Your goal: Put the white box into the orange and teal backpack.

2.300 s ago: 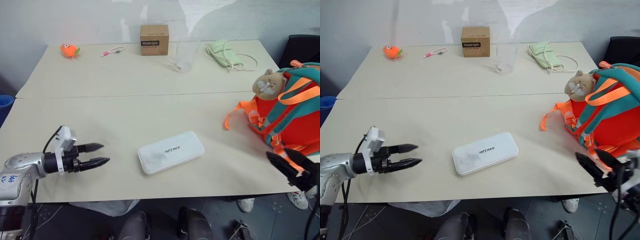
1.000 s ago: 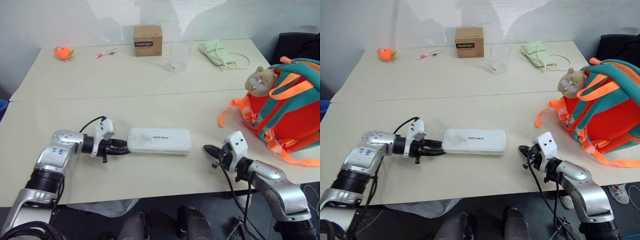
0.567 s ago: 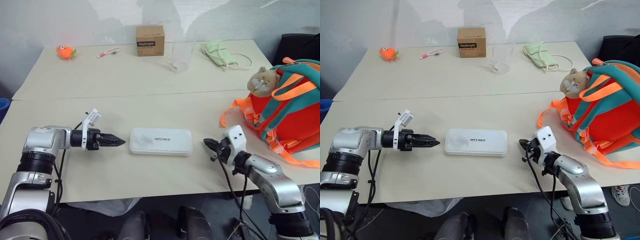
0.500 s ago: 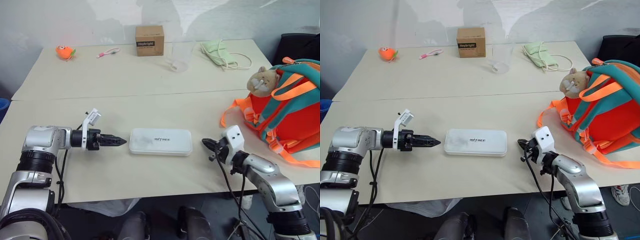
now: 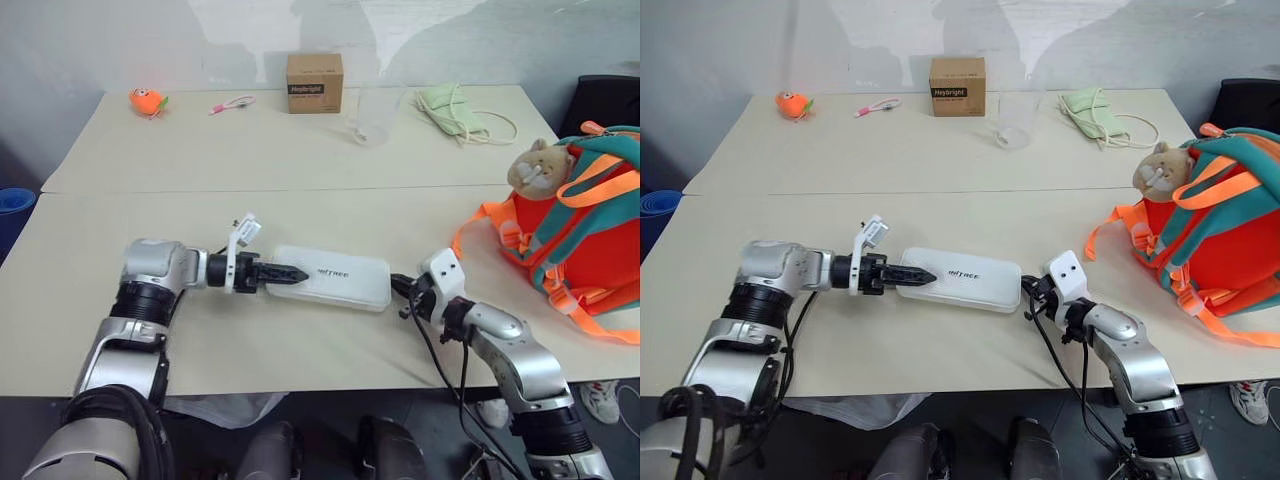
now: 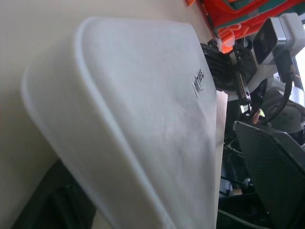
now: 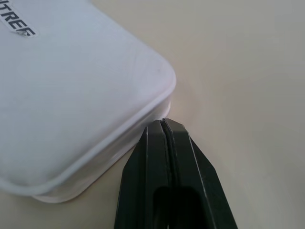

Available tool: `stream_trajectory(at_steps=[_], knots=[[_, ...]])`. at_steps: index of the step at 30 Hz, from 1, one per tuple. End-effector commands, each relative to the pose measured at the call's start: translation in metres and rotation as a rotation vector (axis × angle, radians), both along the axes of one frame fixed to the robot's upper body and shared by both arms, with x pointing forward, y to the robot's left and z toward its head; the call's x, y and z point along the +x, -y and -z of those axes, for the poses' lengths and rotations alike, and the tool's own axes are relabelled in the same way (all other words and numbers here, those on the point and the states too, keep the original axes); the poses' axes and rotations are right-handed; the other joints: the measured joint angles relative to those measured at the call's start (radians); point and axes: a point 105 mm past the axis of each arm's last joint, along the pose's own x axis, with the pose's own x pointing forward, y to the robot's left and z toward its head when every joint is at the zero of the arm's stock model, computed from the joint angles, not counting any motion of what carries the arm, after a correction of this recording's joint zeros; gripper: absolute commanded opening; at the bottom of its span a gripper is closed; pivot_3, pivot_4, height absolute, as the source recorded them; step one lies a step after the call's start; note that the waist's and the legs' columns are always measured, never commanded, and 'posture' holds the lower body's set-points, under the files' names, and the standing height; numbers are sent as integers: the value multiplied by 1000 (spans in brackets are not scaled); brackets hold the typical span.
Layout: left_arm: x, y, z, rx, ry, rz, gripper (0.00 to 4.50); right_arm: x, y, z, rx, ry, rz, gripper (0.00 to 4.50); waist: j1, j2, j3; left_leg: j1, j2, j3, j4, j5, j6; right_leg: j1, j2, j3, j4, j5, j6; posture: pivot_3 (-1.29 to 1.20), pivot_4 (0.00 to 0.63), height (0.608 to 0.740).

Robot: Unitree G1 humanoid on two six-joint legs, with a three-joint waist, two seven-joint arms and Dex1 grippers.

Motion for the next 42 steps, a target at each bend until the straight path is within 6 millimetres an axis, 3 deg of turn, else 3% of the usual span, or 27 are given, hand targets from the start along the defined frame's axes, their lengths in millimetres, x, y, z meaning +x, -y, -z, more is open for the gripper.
stream_trajectory(at_steps=[1,4,8,13,16,19,27,30,33,37,42], knots=[[-5,1,4,-34,-57,7,3038,-7,9,-11,17,44,27,0,-2,0,0,0,0,0,0,0,0,0,1,0,0,0,0,0,150,740],[-8,1,2,-55,-61,15,2124,-17,19,-14,35,43,77,0,-3,0,0,-2,1,0,0,0,-1,-2,2,0,-1,0,0,0,150,740],[-9,-1,-6,-101,-56,13,1275,-43,51,-32,110,55,215,886,1,-1,0,-3,1,0,1,-1,0,-2,2,0,-2,0,0,0,150,740],[-16,-16,-36,-220,25,-9,1271,-75,107,-62,140,97,445,2541,-9,-2,1,-3,3,0,0,-2,-2,-2,-2,2,-2,0,0,0,150,740],[-22,-23,-47,-258,71,-26,1271,-77,121,-71,130,101,490,3516,-19,-3,1,-2,4,0,0,-3,-3,-3,-2,2,-4,0,-1,0,150,740],[-36,-35,-73,-323,156,-29,1271,-62,141,-88,111,140,554,4497,-28,-3,2,-1,4,1,-1,-4,-4,-4,-3,3,-4,0,-1,0,150,740],[-51,-41,-97,-384,261,-59,1271,-7,156,-98,124,168,606,4500,-19,-4,2,-2,2,1,-5,-2,-3,-4,-3,2,-3,-1,-1,0,150,740],[-49,-36,-97,-328,296,-89,1271,19,156,-96,128,173,609,4500,-24,-4,3,-2,0,3,-6,-1,-1,-4,-2,3,-4,0,0,0,150,740],[-48,-33,-98,-310,309,-98,1271,31,153,-93,108,182,579,4500,-24,-5,3,-2,0,3,-6,-1,0,-4,1,3,-5,0,1,0,150,740],[-53,-35,-110,-329,381,-81,1271,36,150,-101,152,232,540,3632,-24,-5,3,-2,2,3,-6,0,-2,-4,5,5,-6,0,0,0,150,740],[-46,-43,-112,-286,447,-141,1271,36,148,-101,146,254,509,1930,-25,-5,3,-2,3,4,-6,0,-3,-4,7,6,-6,0,0,0,150,740]])
